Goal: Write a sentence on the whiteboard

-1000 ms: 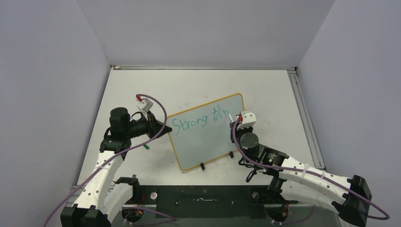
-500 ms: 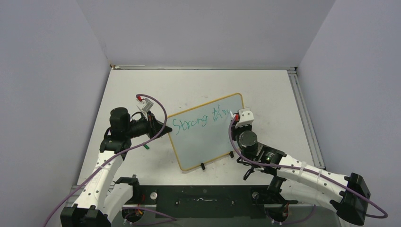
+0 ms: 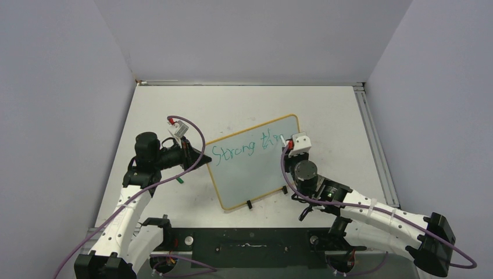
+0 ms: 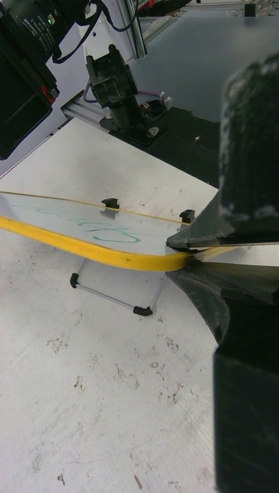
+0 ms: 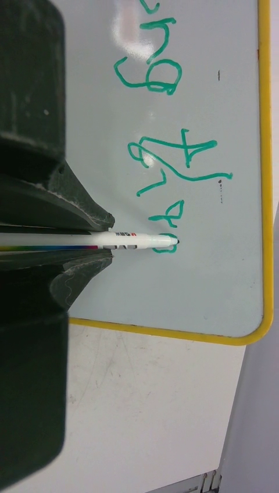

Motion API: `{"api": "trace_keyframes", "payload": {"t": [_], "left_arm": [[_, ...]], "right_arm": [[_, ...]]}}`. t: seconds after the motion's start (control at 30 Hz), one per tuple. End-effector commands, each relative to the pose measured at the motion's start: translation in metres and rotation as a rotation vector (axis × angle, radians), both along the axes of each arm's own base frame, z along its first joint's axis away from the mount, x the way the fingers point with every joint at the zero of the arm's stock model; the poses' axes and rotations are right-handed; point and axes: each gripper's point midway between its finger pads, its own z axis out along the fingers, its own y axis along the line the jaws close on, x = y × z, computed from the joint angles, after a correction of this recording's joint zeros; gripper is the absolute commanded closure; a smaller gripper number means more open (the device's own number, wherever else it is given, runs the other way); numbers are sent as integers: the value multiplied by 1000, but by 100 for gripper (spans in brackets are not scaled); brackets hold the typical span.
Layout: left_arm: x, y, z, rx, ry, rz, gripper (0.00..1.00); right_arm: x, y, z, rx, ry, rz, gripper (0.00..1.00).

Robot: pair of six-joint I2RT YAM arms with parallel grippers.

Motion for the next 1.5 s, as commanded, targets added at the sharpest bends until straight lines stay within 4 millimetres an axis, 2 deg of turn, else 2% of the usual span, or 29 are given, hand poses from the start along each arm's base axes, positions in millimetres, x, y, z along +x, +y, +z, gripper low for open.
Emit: {"api": "trace_keyframes", "payload": {"t": [0.0,0.13,0.6,0.83,1.2,1.47], "left_arm": [[6,1,10,17,-84,3,100],[6,1,10,17,-85,1,100],[5,1,10,17,-85,1,100],[5,1,10,17,-86,1,100],[4,1,11,16,-87,-2,100],[4,1,11,15,-90,-2,100]], "right_arm": [[-2,-12,28,84,-55,-35,95],[-1,-21,27,50,-55,-71,95],[16,-16,21,15,-50,-59,95],[12,-14,9,11,-4,-37,95],[-2,-25,-19,20,85,-67,95],[7,-31,-6,-11,45,-112,95]]}}
